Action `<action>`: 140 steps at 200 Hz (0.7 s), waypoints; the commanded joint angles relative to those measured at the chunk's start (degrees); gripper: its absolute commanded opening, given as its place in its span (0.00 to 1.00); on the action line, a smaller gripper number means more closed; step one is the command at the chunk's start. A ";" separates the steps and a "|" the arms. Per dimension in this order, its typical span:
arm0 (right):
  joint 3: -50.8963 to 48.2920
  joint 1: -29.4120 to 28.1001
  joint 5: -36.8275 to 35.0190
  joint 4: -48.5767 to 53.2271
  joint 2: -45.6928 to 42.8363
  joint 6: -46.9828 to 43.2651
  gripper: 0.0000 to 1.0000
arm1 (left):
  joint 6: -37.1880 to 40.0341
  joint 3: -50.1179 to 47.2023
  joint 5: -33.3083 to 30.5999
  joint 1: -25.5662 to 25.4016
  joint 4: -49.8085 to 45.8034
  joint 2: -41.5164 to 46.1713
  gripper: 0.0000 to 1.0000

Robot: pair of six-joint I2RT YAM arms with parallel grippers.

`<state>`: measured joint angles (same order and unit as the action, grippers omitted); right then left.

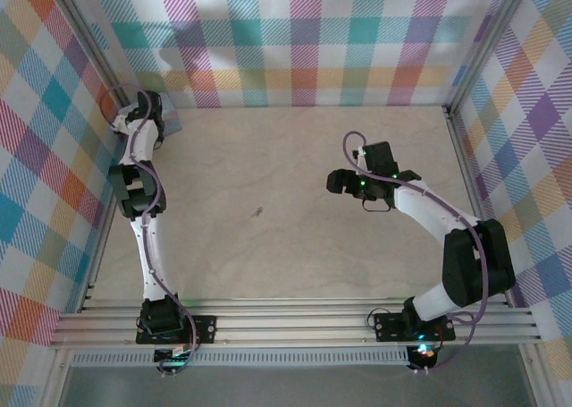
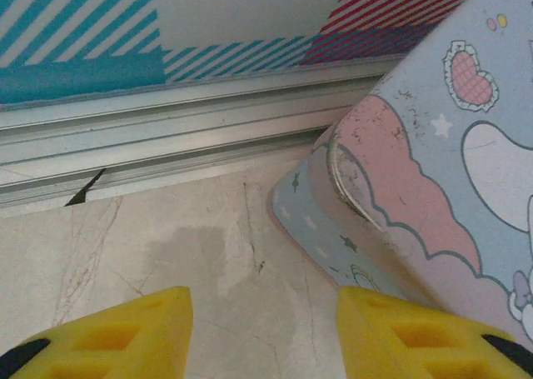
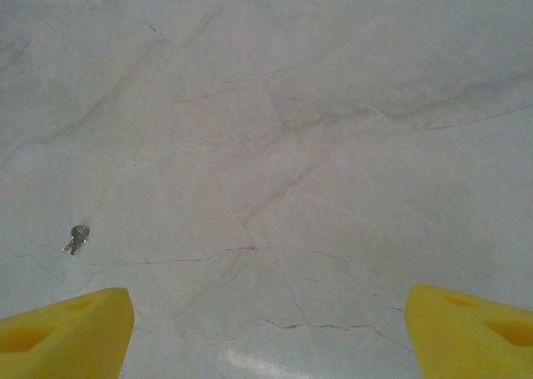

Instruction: Unlock a padlock with a key

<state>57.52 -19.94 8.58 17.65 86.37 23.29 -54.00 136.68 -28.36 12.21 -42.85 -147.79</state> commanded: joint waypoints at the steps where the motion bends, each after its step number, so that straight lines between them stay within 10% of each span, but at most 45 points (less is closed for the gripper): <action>1: 1.73 -0.69 -0.12 0.43 1.10 0.59 0.85 | 2.31 -2.05 2.86 0.80 3.02 6.53 0.49; 140: 5.33 -2.47 -0.84 1.70 5.78 -0.98 0.85 | -0.07 7.45 1.40 0.89 4.71 -1.81 0.50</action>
<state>61.21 -21.85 8.21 18.13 91.35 23.16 -53.12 142.34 -26.17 12.43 -37.21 -146.78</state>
